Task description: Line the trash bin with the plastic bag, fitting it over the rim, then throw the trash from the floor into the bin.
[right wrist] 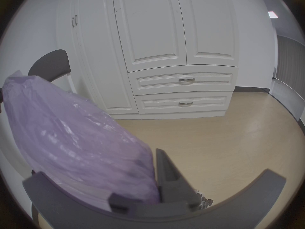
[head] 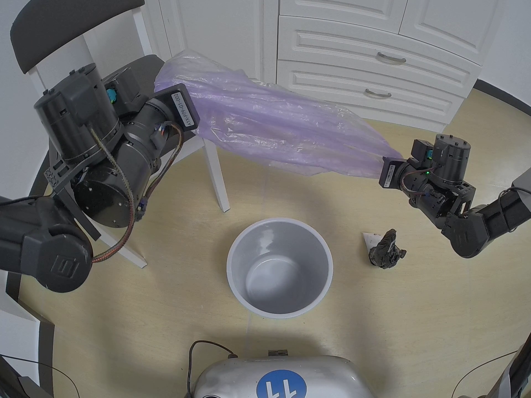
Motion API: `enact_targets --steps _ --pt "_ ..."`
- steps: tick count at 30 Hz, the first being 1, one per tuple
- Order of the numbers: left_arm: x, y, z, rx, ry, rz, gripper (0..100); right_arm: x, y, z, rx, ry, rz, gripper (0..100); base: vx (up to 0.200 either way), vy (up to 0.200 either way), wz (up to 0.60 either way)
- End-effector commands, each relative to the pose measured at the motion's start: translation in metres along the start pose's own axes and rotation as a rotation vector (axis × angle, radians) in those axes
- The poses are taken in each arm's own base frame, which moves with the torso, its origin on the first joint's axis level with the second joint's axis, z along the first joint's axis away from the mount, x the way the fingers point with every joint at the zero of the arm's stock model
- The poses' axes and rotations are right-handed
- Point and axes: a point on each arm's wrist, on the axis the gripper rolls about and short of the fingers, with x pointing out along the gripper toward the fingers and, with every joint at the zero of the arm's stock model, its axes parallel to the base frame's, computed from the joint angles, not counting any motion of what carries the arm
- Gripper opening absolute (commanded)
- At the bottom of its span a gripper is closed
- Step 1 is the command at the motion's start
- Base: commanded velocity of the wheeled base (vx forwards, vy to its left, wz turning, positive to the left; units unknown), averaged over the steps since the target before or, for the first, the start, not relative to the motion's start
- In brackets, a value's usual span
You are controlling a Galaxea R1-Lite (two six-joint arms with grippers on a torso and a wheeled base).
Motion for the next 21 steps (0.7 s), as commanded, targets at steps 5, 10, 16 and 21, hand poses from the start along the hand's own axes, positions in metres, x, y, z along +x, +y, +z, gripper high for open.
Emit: enact_targets --steps 5,10,16,21 --pt "0.002 -0.001 -0.005 0.006 0.011 0.000 0 -0.007 -0.005 0.015 0.011 -0.038 -0.007 0 0.000 0.000 0.00" --pt "0.000 -0.006 -0.017 0.027 0.051 -0.016 0 -0.026 -0.009 0.034 0.019 -0.077 -0.009 0 0.000 0.000 0.00" --pt "-0.019 0.003 -0.050 0.192 0.165 -0.088 0 -0.086 -0.026 0.059 -0.083 -0.075 -0.034 0 0.000 0.000 0.00" --pt "-0.032 0.011 -0.067 0.292 0.233 -0.150 0 -0.119 -0.019 0.055 -0.162 -0.071 0.013 0 0.000 0.000 0.00"
